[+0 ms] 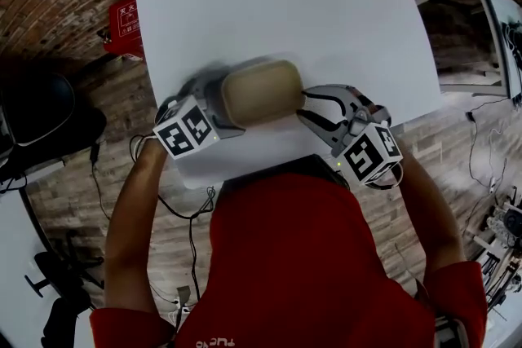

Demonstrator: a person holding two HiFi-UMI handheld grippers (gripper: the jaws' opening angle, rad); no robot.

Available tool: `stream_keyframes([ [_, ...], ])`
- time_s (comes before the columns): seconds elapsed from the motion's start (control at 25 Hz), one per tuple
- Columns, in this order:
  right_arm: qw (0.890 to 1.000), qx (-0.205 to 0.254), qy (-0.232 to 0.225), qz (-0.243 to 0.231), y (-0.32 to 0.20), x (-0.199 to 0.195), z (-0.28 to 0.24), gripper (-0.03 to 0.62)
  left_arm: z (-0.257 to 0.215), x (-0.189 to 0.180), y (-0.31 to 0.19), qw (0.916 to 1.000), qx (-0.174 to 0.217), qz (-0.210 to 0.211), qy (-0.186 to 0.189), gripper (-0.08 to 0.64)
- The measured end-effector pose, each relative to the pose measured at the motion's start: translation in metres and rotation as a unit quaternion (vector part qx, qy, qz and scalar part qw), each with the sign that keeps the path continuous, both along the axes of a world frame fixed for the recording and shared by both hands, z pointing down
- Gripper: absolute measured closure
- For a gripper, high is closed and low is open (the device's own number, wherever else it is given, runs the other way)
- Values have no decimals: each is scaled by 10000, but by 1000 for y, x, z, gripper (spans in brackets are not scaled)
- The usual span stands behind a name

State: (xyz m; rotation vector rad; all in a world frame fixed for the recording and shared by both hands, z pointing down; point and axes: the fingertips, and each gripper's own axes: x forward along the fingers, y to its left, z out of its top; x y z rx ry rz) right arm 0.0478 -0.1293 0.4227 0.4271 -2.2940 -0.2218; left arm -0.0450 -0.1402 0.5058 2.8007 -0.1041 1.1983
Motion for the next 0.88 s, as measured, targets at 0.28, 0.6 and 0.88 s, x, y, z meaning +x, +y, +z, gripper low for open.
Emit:
stream_keyframes([
  [0.28,9728,691,1751,-1353,9,10,51,320,0,2,-3,9998,46,-193,10,25],
  [0.6,9459,1350,2338,-1800,-3,7,70,311,-3,2,-9,9992,131,-377,101,93],
  [0.88,9451,1452,2281,-1833,-10,1,72,311,-2,7,-6,9993,81,-331,173,78],
])
